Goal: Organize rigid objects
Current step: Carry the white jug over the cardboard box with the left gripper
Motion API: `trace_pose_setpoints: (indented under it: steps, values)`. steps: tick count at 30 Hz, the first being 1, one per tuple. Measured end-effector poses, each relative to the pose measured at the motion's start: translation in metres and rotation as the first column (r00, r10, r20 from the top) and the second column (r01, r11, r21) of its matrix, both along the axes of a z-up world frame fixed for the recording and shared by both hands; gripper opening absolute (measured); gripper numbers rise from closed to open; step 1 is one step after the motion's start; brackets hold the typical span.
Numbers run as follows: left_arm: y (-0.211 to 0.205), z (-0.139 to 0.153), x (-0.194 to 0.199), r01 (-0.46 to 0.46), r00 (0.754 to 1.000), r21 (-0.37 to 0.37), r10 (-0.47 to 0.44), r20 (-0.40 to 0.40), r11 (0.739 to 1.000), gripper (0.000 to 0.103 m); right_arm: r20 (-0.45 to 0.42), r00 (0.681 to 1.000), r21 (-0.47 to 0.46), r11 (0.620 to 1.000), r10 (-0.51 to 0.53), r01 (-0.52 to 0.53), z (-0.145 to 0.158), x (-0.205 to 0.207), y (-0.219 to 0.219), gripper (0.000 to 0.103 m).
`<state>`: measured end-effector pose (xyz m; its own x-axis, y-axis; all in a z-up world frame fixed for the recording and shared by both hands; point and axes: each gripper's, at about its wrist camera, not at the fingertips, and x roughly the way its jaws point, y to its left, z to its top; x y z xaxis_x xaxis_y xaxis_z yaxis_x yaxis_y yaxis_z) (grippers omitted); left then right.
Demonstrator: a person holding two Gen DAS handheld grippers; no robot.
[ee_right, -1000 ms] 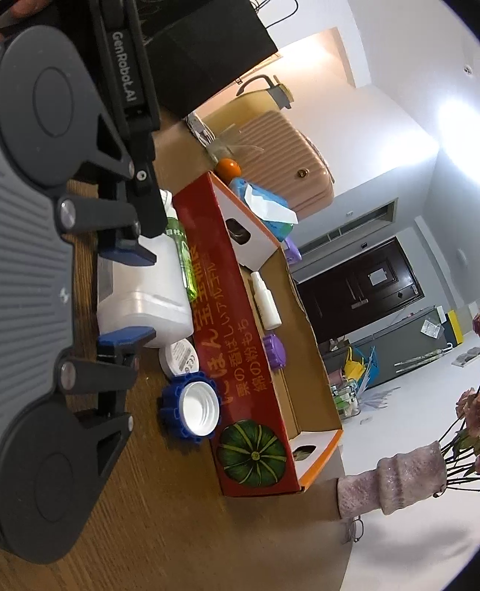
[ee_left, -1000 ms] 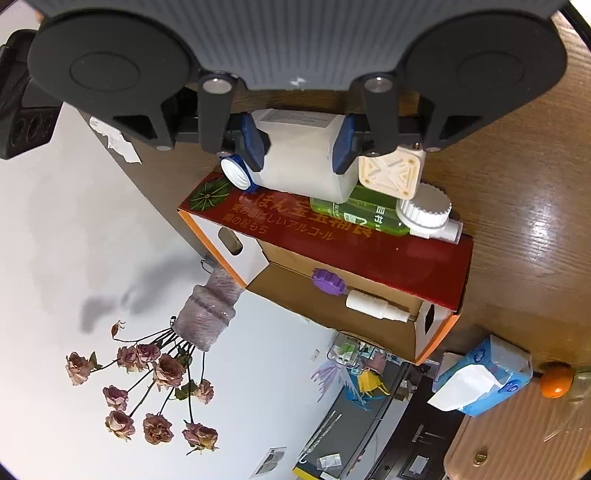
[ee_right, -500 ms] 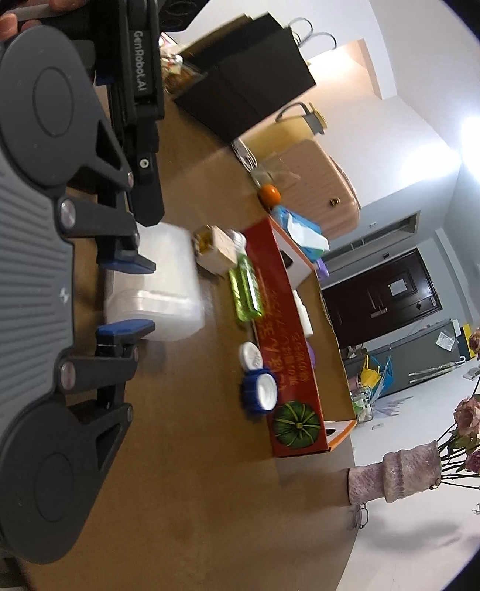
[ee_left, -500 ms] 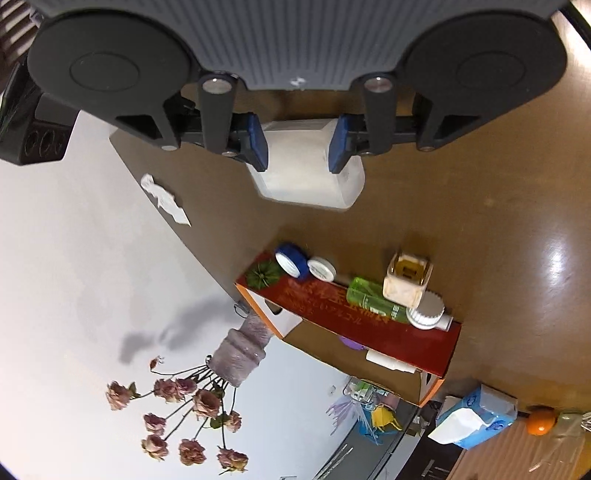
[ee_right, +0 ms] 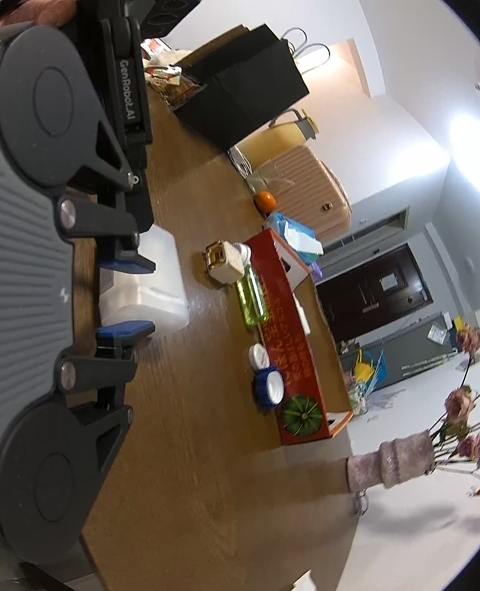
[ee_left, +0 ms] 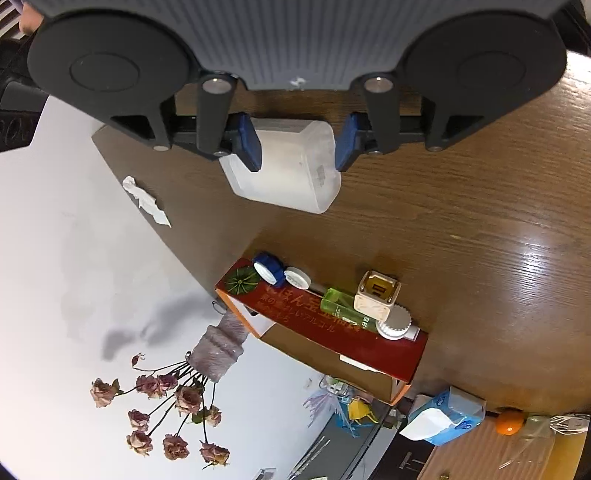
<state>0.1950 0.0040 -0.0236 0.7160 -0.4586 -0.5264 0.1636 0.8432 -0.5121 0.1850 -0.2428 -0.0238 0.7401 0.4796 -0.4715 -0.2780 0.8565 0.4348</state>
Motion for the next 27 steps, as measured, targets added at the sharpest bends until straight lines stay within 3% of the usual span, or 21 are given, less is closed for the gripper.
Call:
trace_pose_setpoints:
  steps: [12,14,16,22,27]
  values:
    - [0.005,-0.010,0.018,0.009,0.999,-0.060,-0.011,-0.034,0.998,0.044,-0.034,0.999,0.072,0.997,-0.004,0.006,-0.007,0.017,-0.004,0.028]
    - [0.005,-0.010,0.021,0.033,0.999,-0.076,-0.035,-0.032,0.997,0.036,-0.042,0.999,0.081,0.997,0.006,-0.003,-0.008,0.022,-0.004,0.027]
    - [0.002,-0.008,0.022,0.026,0.999,-0.063,-0.028,-0.031,0.998,0.035,-0.051,0.998,0.086,0.996,0.019,-0.015,-0.008,0.026,-0.003,0.026]
    - [-0.002,0.013,0.036,0.057,0.998,-0.077,-0.056,0.017,0.995,0.034,-0.002,1.000,0.089,0.996,0.004,-0.004,0.011,0.039,-0.009,0.026]
    - [-0.014,0.046,0.072,0.067,0.995,-0.054,-0.063,0.082,0.996,0.034,0.067,0.998,0.082,0.997,-0.007,0.001,0.039,0.072,-0.016,0.026]
